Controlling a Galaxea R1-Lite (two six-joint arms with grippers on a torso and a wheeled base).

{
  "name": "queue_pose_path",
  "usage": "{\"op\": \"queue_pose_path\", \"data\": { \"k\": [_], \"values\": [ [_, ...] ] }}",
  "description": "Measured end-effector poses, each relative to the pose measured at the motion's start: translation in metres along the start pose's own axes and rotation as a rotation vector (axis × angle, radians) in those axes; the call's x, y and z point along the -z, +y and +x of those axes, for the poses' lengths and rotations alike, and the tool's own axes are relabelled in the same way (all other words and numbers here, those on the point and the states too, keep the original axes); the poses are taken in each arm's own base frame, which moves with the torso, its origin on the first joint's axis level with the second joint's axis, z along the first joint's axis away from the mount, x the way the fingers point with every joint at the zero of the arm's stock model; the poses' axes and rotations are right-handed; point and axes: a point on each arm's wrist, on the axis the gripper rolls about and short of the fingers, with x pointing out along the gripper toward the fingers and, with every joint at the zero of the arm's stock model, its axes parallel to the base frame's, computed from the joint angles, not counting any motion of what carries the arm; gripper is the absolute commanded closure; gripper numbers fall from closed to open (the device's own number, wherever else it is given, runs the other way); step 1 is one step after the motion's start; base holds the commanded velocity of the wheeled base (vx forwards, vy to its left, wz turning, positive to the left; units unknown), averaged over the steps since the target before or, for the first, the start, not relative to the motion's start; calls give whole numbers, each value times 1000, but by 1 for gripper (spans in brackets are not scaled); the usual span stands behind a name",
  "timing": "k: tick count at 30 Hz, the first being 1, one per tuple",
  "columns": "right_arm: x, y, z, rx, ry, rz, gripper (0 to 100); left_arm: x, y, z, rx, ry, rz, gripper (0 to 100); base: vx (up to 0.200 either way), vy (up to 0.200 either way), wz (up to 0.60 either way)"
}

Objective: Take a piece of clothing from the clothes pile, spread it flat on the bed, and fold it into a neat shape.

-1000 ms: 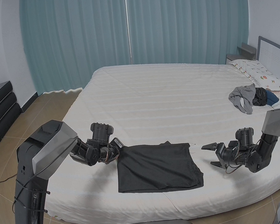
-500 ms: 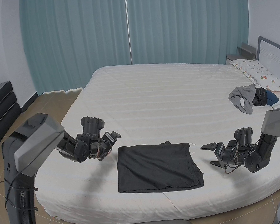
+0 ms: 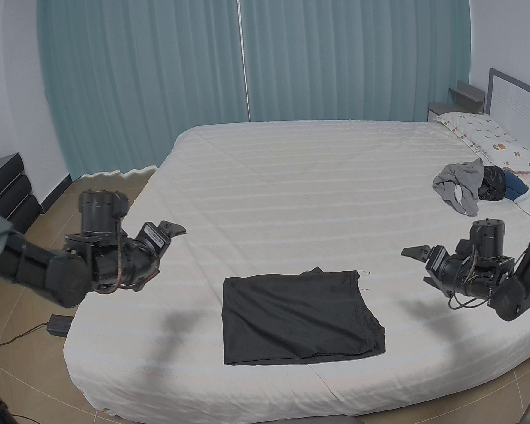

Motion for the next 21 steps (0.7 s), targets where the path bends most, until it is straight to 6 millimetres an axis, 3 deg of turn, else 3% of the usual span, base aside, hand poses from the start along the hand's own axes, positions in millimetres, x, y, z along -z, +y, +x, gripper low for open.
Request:
{"op": "queue_pose_path", "data": {
  "k": [10,15,21],
  "values": [
    [-10,33,-111,-80,-225,-234,0,-5,-14,-125,148,-169,108,0,0,0,0],
    [3,33,-167,-108,-274,-370,0,3,-5,-186,155,-314,219,0,0,0,0],
    [27,23,-217,-124,-251,-516,0,19,19,-241,105,-478,362,0,0,0,0]
  ]
}}
